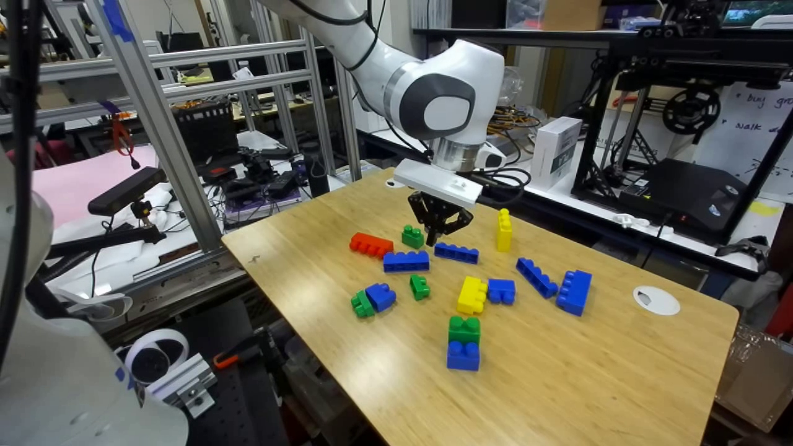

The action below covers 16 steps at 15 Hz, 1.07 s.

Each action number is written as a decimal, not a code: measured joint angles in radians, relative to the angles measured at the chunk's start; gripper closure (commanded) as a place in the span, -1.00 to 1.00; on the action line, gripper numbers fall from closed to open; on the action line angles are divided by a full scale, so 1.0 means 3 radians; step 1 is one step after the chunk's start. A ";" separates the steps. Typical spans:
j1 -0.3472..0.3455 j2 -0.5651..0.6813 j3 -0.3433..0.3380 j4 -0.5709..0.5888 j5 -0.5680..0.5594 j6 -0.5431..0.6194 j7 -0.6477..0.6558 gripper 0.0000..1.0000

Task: Place the square blue block upright, put one of the green blocks on top of the square blue block

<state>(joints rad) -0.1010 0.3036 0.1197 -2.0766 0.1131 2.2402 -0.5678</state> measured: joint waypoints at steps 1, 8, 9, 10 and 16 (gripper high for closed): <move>0.0035 -0.0005 -0.0015 -0.0018 -0.0018 0.0001 0.0150 0.21; 0.0207 -0.0117 -0.0037 -0.0321 -0.0252 0.0035 0.0771 -0.79; 0.0224 -0.0141 -0.0044 -0.0386 -0.0297 0.0058 0.0829 -0.91; 0.0238 -0.0165 -0.0052 -0.0452 -0.0343 0.0097 0.0883 -0.98; 0.0259 -0.0277 -0.0136 -0.0880 -0.0637 0.0662 0.0964 -1.00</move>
<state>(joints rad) -0.0234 0.2204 0.0789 -2.3406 -0.0780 2.4387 -0.2786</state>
